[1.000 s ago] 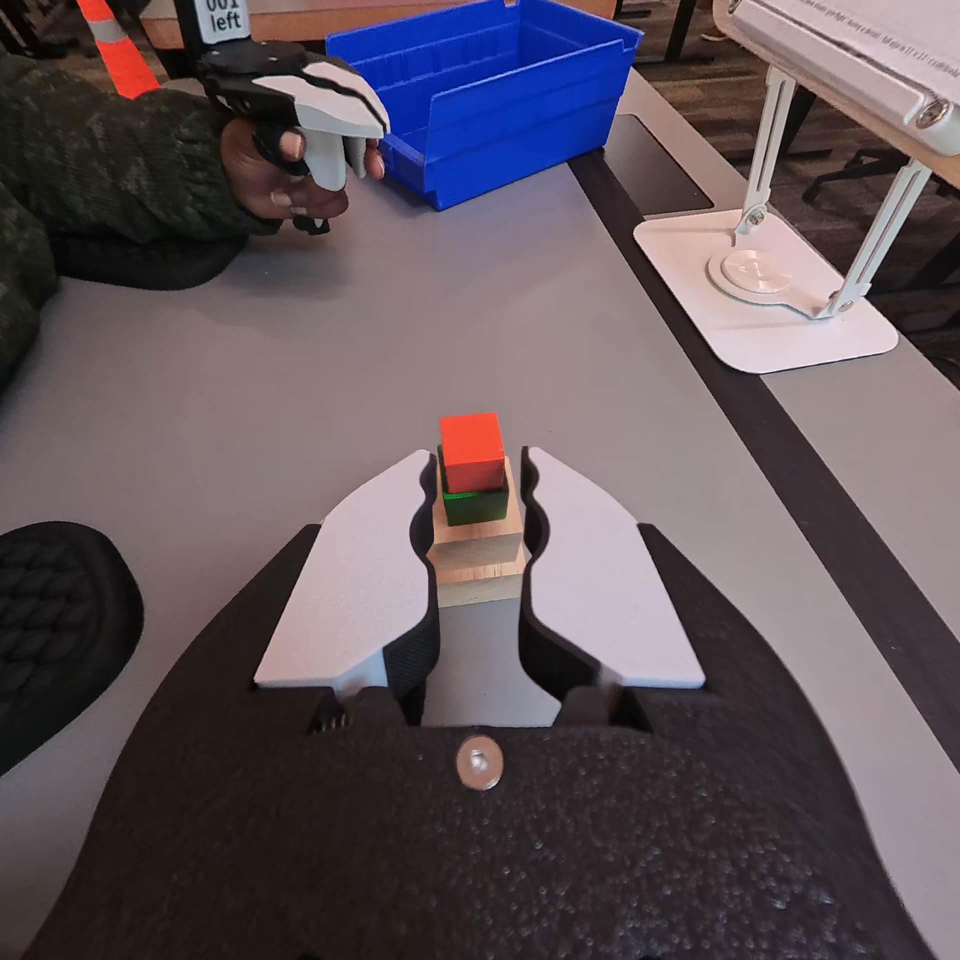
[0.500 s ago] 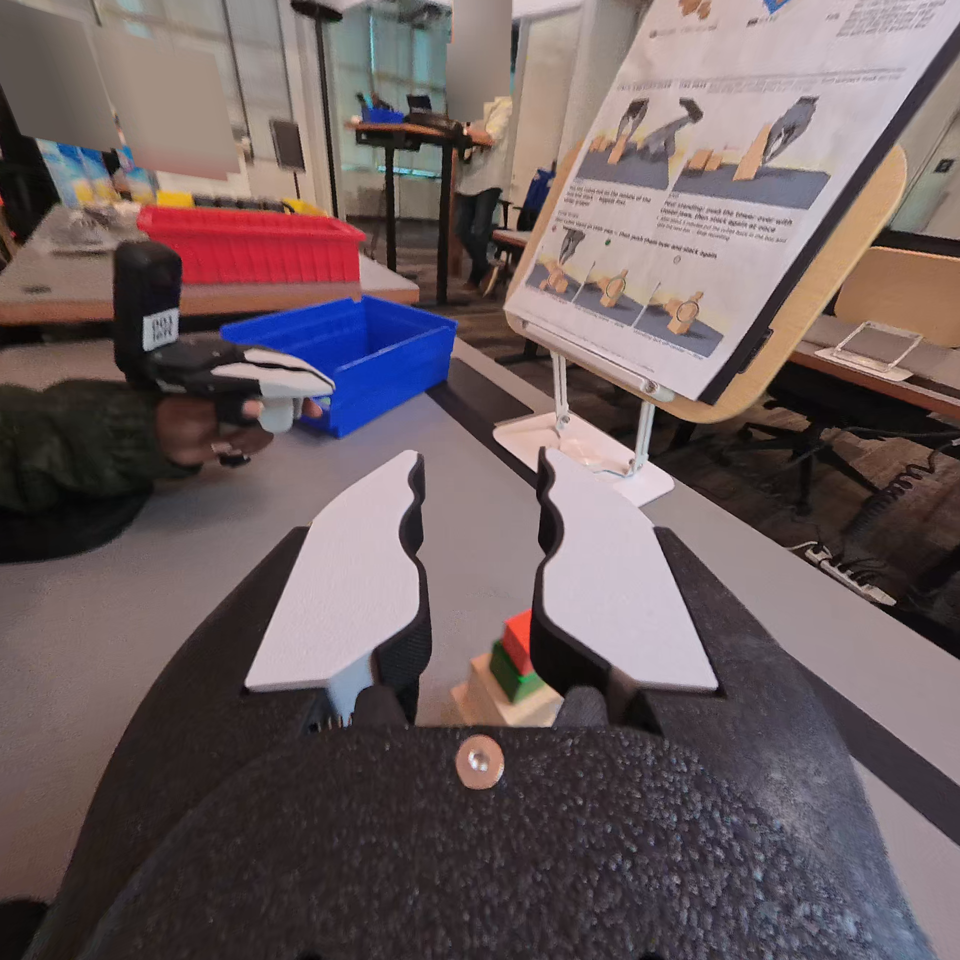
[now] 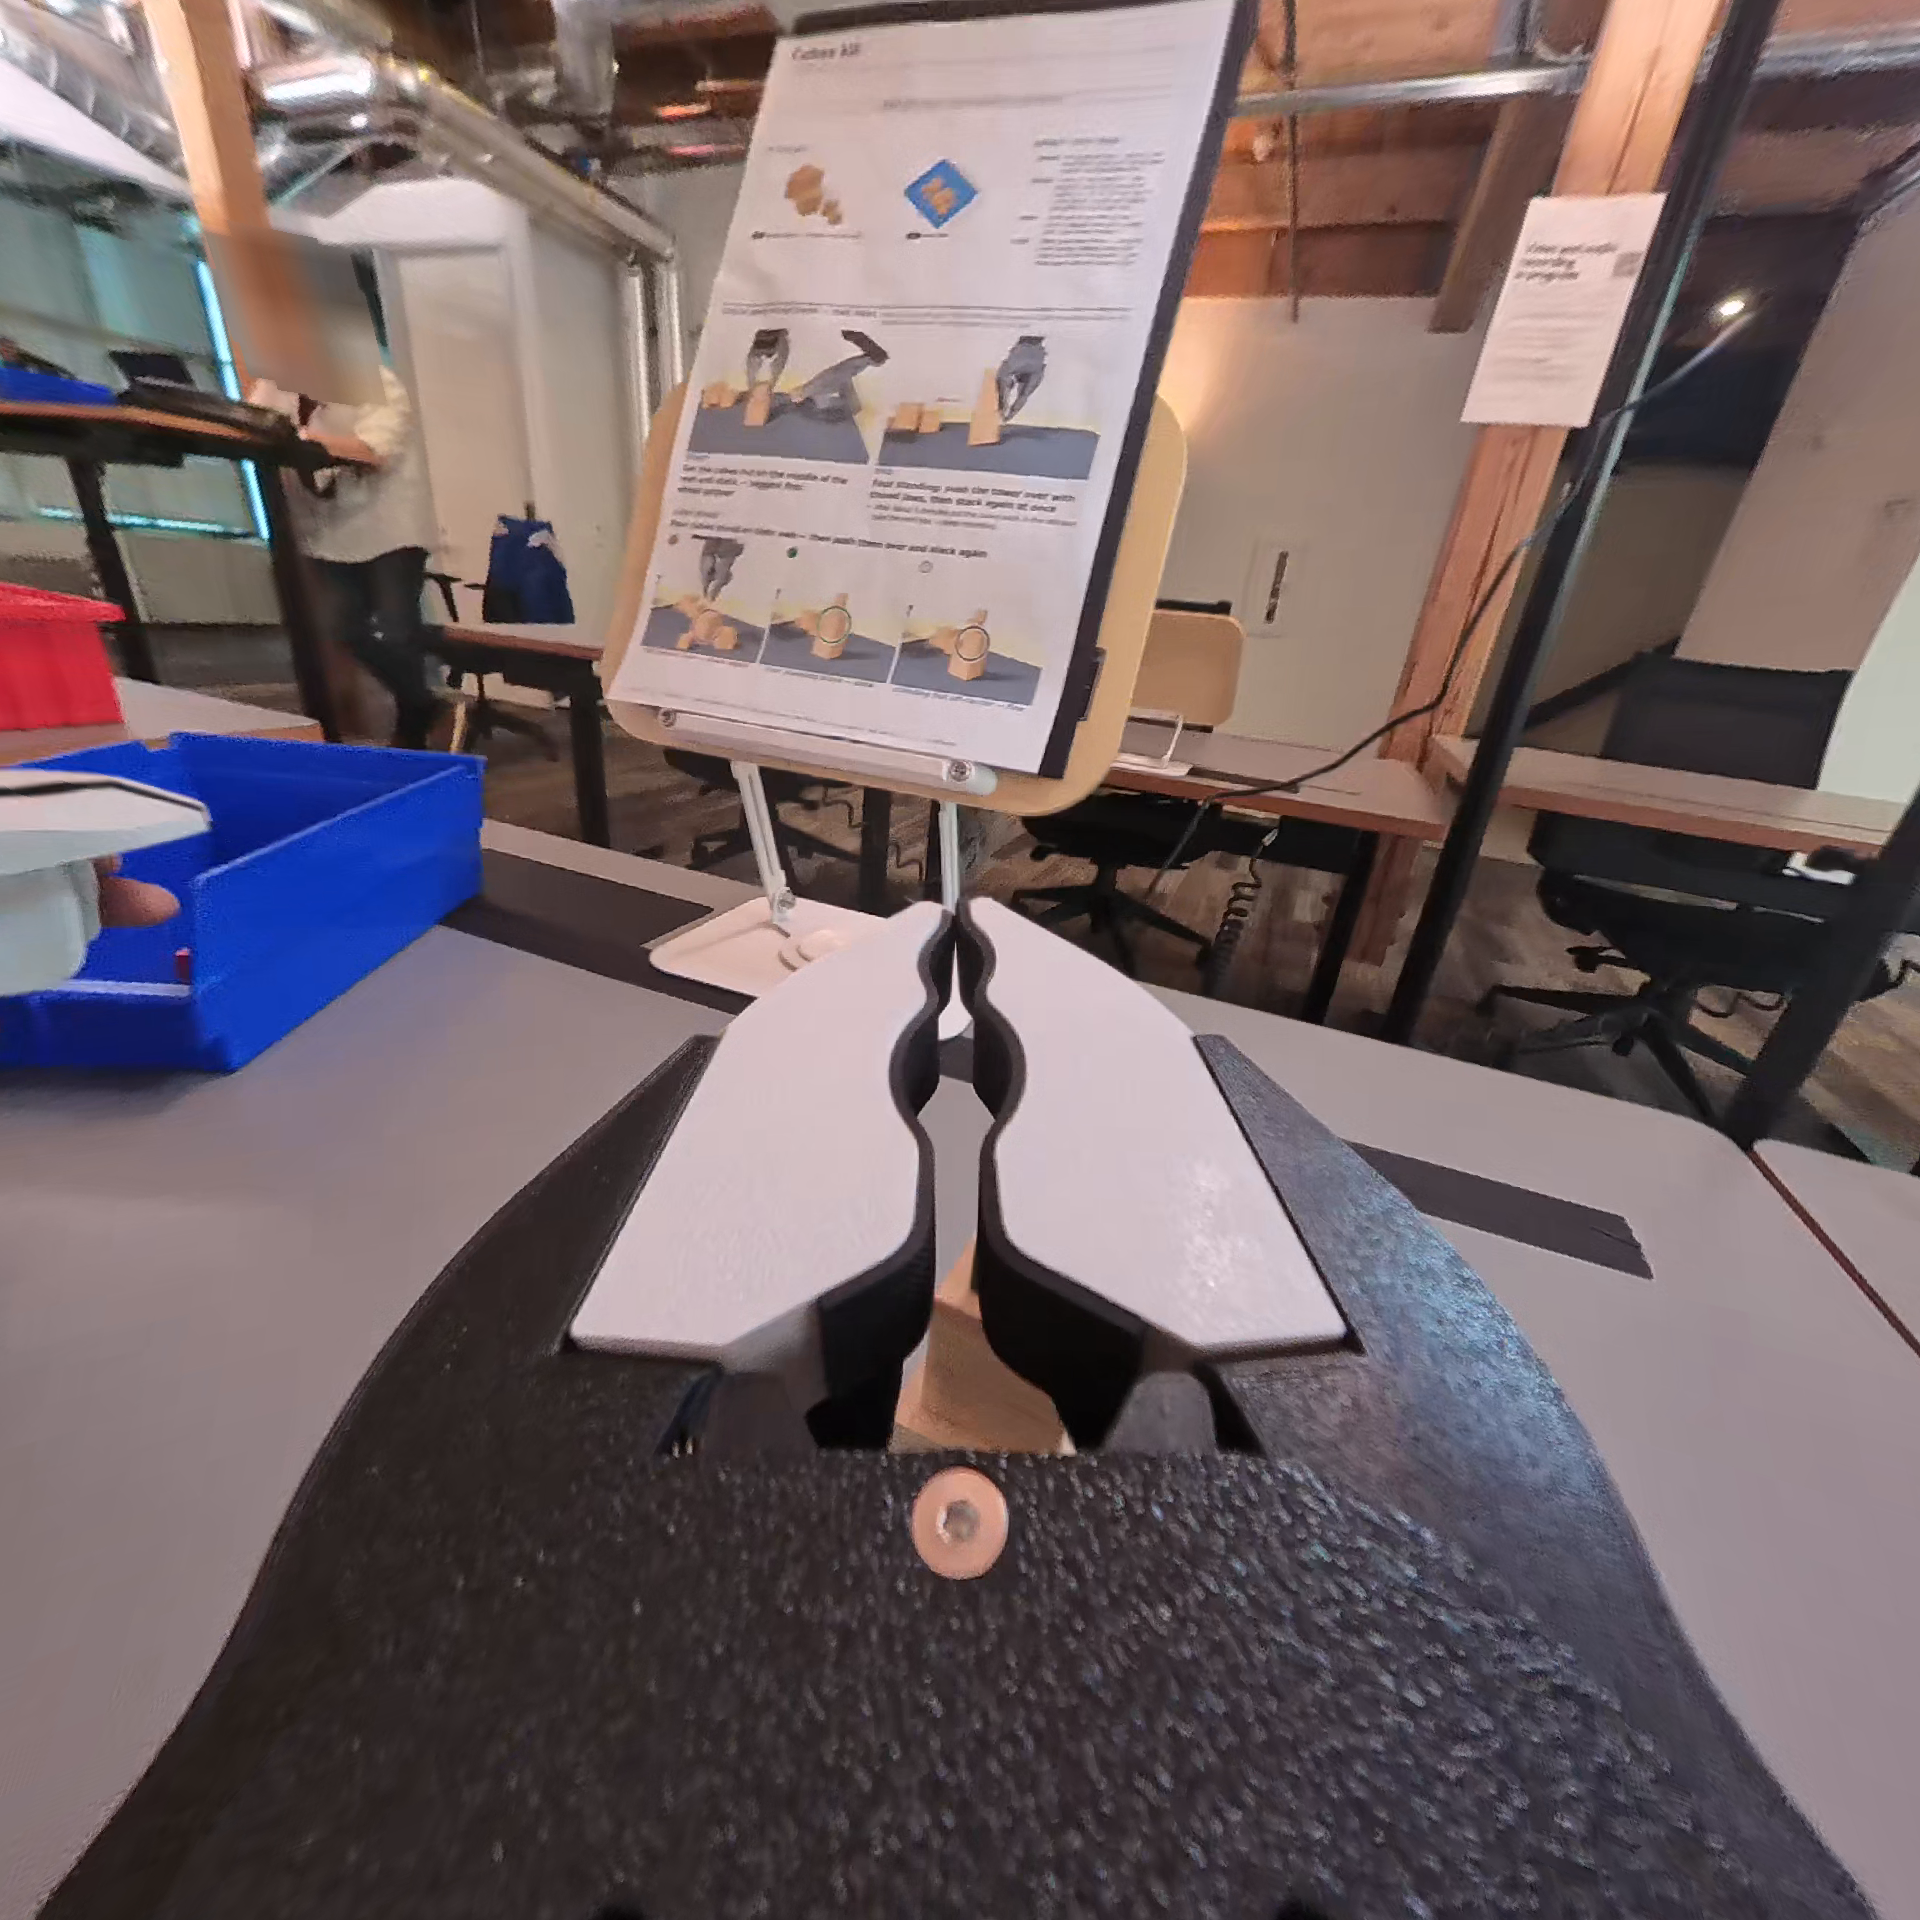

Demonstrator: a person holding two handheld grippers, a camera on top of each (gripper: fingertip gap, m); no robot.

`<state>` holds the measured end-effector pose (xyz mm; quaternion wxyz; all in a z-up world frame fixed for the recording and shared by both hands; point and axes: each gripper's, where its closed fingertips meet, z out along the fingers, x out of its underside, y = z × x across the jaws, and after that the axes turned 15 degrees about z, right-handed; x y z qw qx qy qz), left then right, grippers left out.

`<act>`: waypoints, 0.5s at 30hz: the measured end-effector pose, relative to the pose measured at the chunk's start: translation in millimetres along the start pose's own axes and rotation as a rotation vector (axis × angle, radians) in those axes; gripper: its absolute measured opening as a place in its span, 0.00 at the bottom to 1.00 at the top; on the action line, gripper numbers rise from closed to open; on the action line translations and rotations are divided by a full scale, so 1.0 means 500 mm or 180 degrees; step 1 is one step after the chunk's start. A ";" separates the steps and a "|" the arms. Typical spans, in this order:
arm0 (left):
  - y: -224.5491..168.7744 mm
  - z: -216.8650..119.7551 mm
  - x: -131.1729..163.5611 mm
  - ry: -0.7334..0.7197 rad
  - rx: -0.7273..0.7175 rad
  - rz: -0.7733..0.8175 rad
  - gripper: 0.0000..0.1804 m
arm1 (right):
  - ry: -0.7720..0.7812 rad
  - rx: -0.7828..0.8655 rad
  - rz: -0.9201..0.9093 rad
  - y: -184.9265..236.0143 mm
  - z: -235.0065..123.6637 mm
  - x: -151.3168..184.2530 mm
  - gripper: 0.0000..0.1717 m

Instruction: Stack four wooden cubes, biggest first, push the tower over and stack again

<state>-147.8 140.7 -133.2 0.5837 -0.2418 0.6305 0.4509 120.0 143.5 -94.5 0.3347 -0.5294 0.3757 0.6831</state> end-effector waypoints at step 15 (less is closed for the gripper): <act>0.021 -0.014 0.002 0.0056 -0.0286 0.0168 0.00 | 0.0310 0.0673 0.0204 -0.160 -0.024 0.075 0.03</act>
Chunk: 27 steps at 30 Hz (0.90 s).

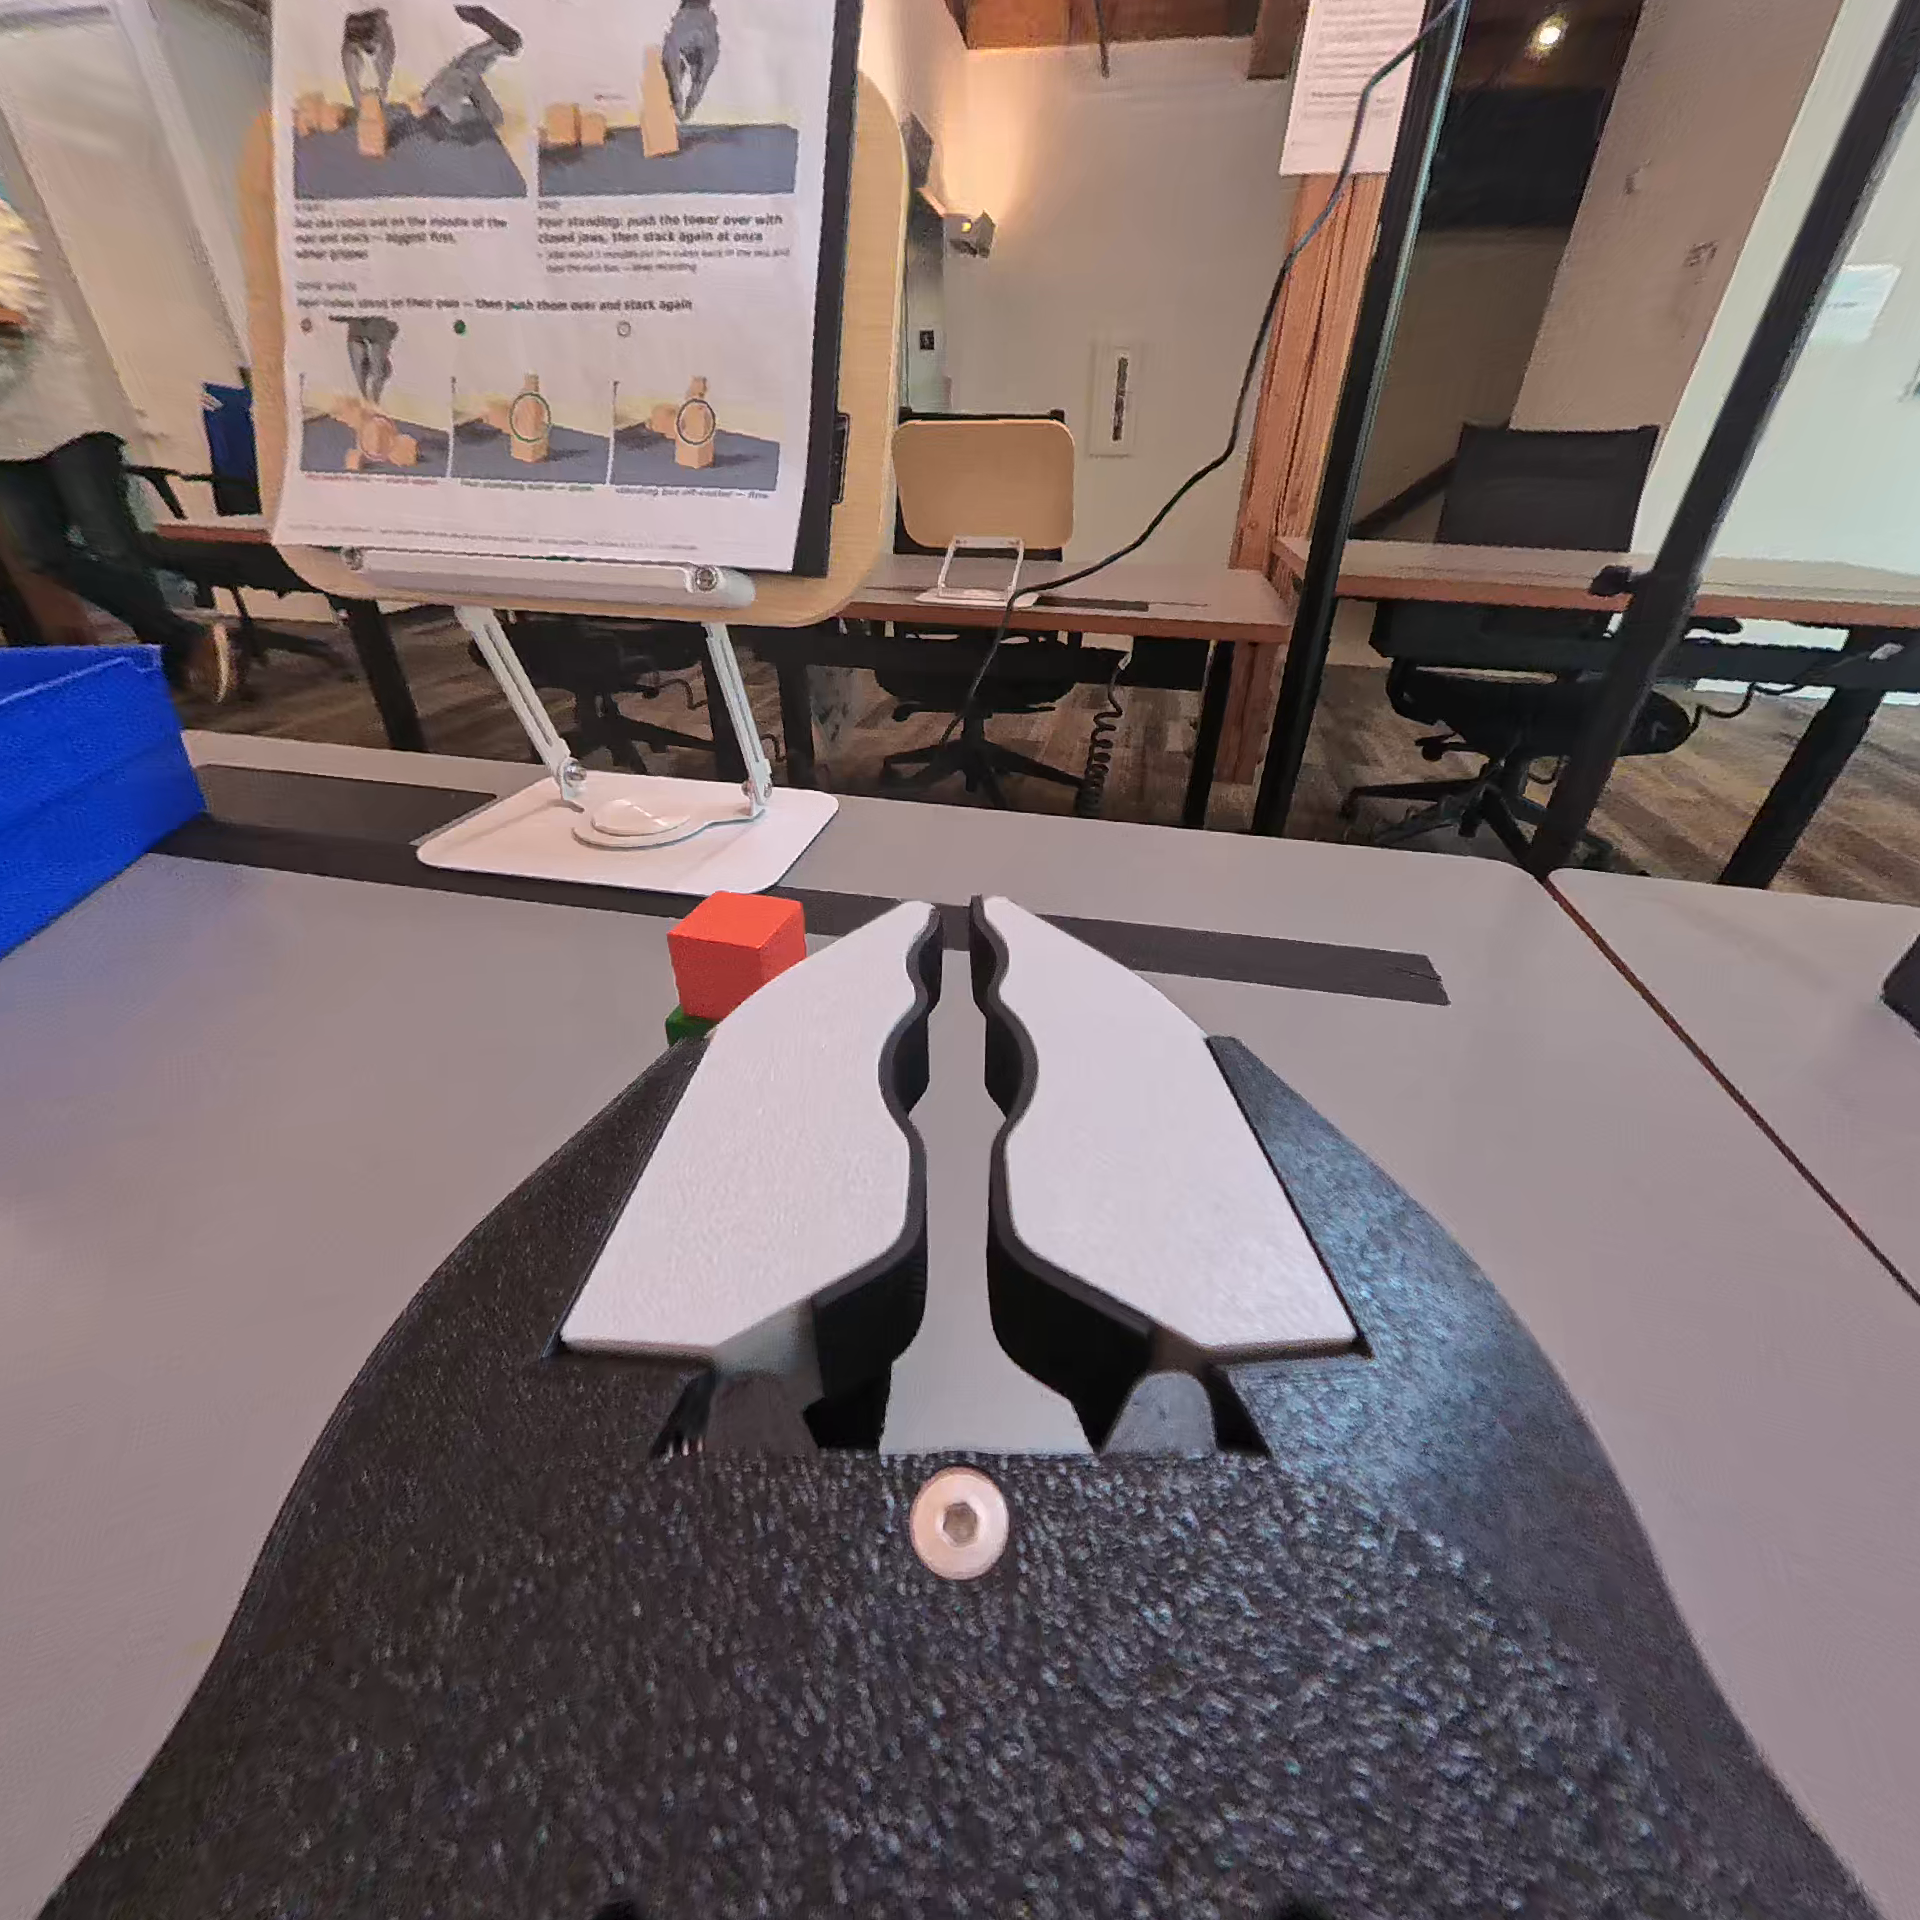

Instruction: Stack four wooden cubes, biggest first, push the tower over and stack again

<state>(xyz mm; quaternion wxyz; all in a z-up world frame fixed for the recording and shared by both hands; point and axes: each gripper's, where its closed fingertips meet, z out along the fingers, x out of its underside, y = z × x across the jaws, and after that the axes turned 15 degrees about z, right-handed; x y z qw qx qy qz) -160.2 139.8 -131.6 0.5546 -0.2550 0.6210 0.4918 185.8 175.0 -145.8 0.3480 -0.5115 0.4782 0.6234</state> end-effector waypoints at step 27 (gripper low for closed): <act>0.045 -0.052 0.021 0.0067 -0.0209 -0.0245 0.00 | 0.0358 0.0177 0.0079 -0.039 0.016 0.051 0.00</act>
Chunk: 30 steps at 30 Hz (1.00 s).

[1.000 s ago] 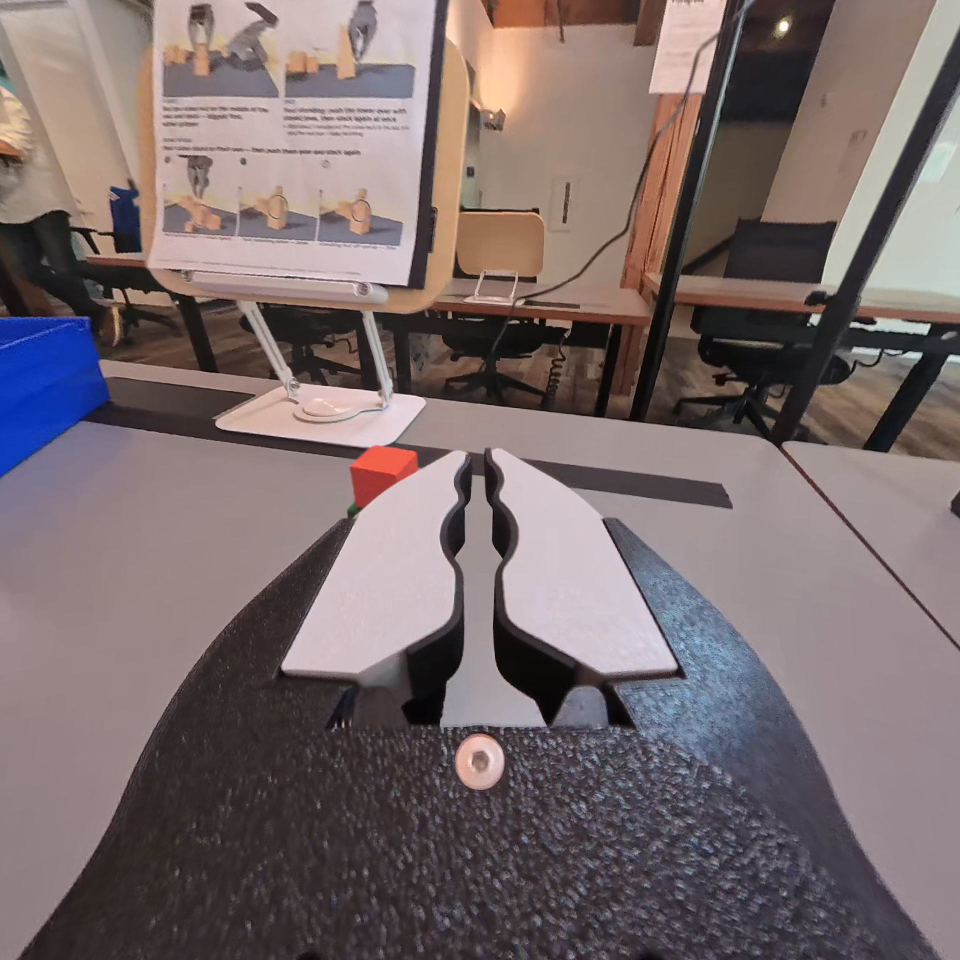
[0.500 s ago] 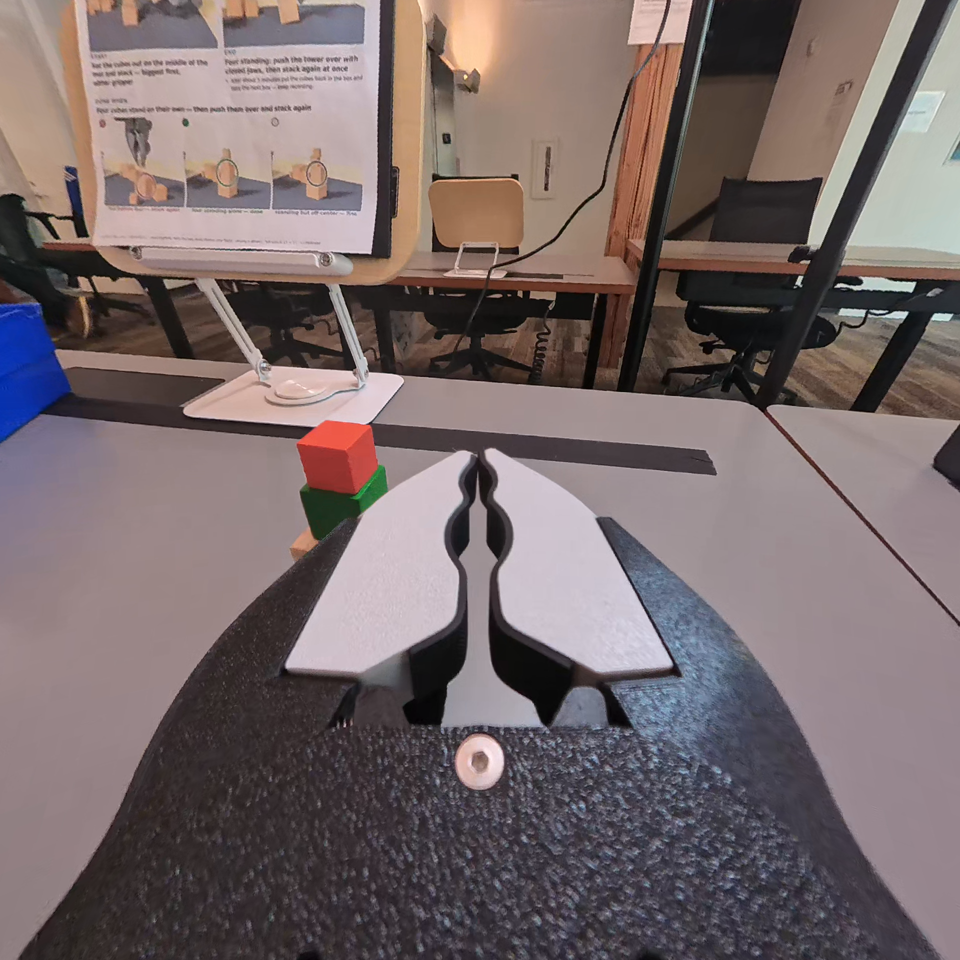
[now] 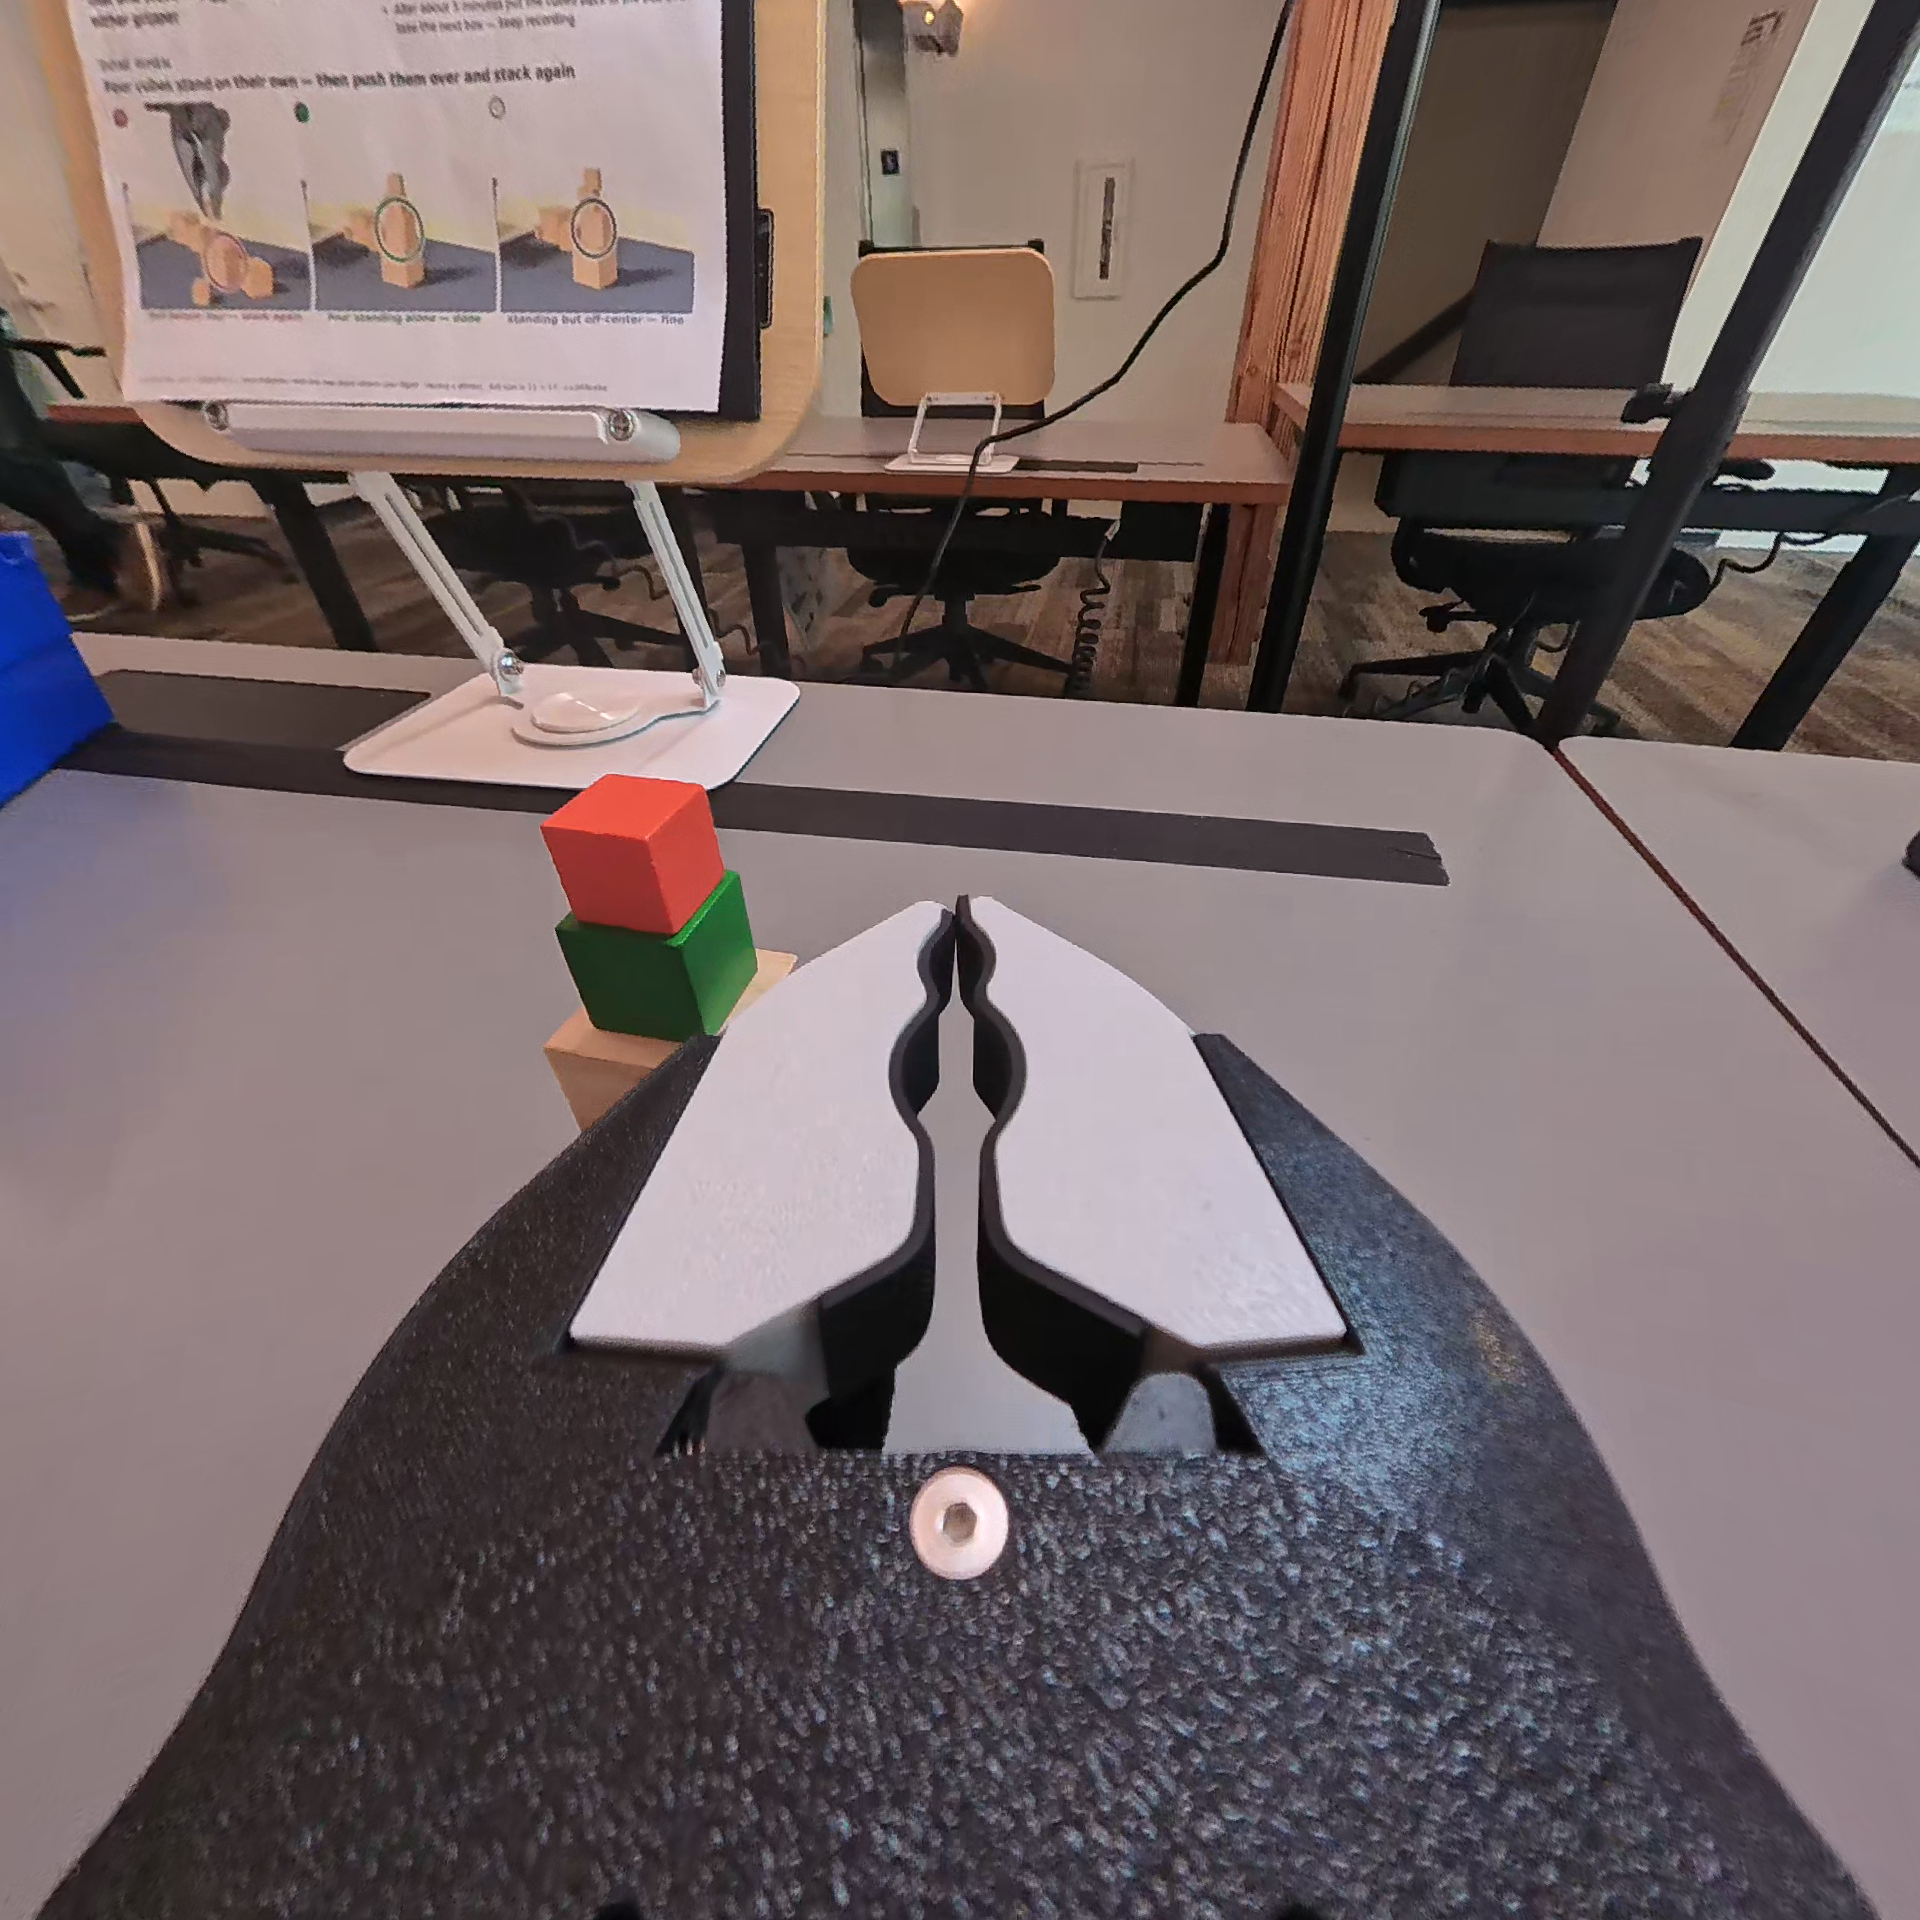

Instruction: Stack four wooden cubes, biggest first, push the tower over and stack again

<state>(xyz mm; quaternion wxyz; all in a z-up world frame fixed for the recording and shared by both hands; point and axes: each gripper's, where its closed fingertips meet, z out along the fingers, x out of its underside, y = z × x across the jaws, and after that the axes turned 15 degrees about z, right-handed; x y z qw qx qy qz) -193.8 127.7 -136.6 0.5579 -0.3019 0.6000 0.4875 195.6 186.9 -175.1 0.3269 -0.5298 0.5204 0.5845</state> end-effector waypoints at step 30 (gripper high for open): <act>0.030 -0.013 -0.021 -0.0152 -0.0043 -0.0091 0.00 | 0.0623 0.0229 0.0150 -0.029 0.043 0.099 0.01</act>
